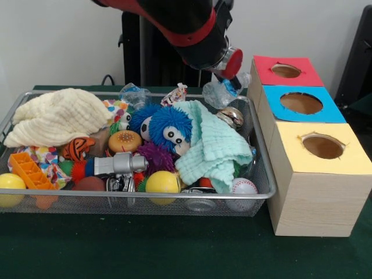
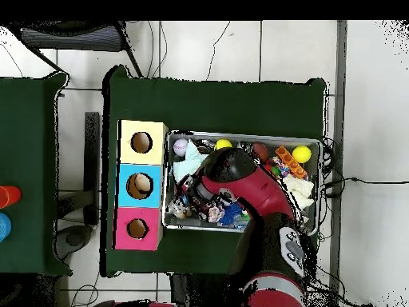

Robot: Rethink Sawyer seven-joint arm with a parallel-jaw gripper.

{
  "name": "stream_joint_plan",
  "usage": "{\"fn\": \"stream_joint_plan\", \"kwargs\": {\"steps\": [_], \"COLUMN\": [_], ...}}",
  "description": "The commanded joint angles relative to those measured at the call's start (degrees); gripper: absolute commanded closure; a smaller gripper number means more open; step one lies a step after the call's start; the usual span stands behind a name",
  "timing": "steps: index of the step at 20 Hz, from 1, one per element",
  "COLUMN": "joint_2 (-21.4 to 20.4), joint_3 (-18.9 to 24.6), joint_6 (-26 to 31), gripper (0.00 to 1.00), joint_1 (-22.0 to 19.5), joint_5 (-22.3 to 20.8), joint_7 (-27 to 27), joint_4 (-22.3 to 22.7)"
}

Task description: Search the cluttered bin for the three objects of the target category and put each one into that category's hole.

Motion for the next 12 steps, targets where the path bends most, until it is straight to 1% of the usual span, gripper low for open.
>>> {"fn": "stream_joint_plan", "kwargs": {"steps": [1,3,4,8,12], "joint_2": [2.48,2.95,2.29,2.38,2.32], "joint_3": [6.96,5.92,5.14,4.02,3.26], "joint_6": [7.6,7.07,7.18,9.97,11.3], "gripper": [1.0,1.0,1.0,1.0,1.0], "joint_1": [-1.52,-1.27,-0.83,-0.47,-0.23], "joint_5": [1.07,-0.05,-0.55,-1.69,-2.35], "joint_7": [13.81,13.8,14.25,16.21,16.76], "joint_4": [-3.7,-4.73,-5.08,-8.48,-10.58]}}
